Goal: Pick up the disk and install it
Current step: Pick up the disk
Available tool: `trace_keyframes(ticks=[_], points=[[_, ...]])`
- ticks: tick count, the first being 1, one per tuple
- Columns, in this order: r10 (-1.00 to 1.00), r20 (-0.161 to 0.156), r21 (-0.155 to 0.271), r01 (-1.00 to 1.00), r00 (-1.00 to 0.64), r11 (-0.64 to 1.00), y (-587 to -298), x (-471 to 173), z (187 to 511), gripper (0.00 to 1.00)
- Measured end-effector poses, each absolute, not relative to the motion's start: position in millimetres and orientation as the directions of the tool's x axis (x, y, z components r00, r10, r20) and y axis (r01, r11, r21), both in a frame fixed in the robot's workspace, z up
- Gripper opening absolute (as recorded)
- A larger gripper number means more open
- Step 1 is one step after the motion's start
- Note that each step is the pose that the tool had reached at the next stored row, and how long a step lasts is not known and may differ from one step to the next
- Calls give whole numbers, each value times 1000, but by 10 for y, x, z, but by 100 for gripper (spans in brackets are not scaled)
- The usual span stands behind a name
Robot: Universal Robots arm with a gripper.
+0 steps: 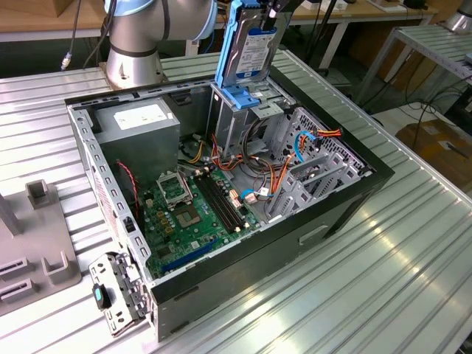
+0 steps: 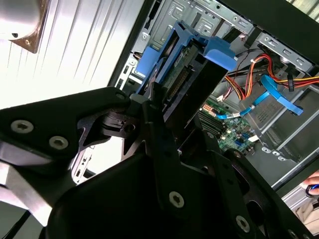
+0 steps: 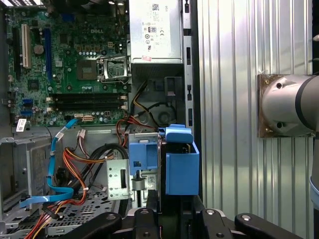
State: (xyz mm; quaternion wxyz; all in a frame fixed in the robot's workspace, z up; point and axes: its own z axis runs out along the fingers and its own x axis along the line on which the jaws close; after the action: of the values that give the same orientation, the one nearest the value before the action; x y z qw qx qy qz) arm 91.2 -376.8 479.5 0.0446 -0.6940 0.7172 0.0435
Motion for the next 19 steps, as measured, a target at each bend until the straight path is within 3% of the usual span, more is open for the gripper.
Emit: trace_keyframes(ticks=[12,15,19], points=[[-992,-121,0,-999,-33,33,-3772,913,4795,35],[-995,-97,0,-999,-32,33,-3775,913,4795,35],[-999,-40,-2,-999,-33,33,-3818,926,4794,35]])
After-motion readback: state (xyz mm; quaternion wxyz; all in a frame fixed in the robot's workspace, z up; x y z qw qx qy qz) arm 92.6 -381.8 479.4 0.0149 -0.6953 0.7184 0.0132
